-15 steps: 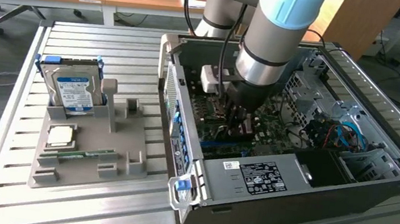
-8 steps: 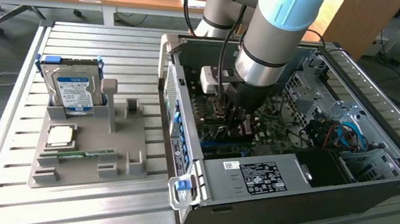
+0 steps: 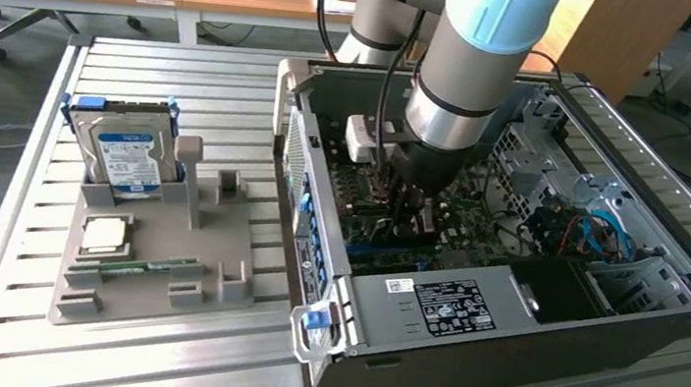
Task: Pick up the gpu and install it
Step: 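Insert the gpu into the slot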
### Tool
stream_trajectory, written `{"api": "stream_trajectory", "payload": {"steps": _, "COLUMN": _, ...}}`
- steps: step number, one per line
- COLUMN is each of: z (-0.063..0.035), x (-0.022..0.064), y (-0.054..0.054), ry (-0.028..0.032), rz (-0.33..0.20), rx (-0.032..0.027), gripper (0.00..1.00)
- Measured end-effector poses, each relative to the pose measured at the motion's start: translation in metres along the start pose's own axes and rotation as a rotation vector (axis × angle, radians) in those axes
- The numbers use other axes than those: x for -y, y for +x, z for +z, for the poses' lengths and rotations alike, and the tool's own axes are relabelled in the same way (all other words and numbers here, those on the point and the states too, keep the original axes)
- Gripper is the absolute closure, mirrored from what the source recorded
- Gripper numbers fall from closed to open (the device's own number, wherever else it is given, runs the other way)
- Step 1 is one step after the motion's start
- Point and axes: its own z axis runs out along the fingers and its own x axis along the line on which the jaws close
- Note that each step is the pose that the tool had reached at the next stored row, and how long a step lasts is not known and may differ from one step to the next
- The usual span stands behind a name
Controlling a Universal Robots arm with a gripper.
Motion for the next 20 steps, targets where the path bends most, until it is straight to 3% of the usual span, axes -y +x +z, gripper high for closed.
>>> {"api": "stream_trajectory", "payload": {"steps": 12, "z": 0.0008, "x": -0.0004, "y": -0.0005, "ry": -0.0003, "rz": 0.001, "rx": 0.0008, "gripper": 0.73}}
{"api": "stream_trajectory", "payload": {"steps": 16, "z": 0.0007, "x": -0.0003, "y": -0.0005, "ry": 0.0001, "rz": 0.001, "rx": 0.0004, "gripper": 0.60}}
{"api": "stream_trajectory", "payload": {"steps": 18, "z": 0.0007, "x": -0.0002, "y": -0.0005, "ry": 0.0001, "rz": 0.001, "rx": 0.0004, "gripper": 0.60}}
{"api": "stream_trajectory", "payload": {"steps": 19, "z": 0.0006, "x": -0.0002, "y": -0.0004, "ry": 0.0001, "rz": 0.001, "rx": 0.0003, "gripper": 0.54}}
{"api": "stream_trajectory", "payload": {"steps": 20, "z": 0.0006, "x": -0.0002, "y": -0.0005, "ry": 0.0001, "rz": 0.001, "rx": 0.0003, "gripper": 0.54}}
